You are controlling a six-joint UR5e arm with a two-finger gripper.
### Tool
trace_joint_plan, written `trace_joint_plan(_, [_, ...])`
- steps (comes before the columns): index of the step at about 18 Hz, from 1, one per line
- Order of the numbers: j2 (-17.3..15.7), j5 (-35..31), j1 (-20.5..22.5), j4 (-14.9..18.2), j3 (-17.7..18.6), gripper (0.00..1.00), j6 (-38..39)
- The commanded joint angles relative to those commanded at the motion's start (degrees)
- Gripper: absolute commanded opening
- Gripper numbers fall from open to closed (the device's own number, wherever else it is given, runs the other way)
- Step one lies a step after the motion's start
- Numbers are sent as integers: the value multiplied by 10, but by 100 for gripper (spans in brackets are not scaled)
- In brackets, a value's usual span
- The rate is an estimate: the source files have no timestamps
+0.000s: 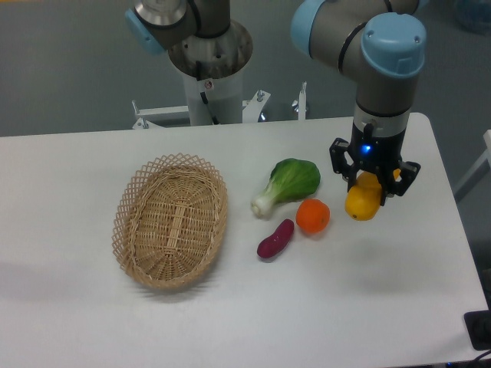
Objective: Place the mango on the table
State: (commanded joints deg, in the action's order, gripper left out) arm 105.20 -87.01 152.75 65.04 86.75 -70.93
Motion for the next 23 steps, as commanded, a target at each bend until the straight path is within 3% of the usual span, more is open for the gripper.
trace_joint_plan(23, [13,2,-4,-4,-2,52,14])
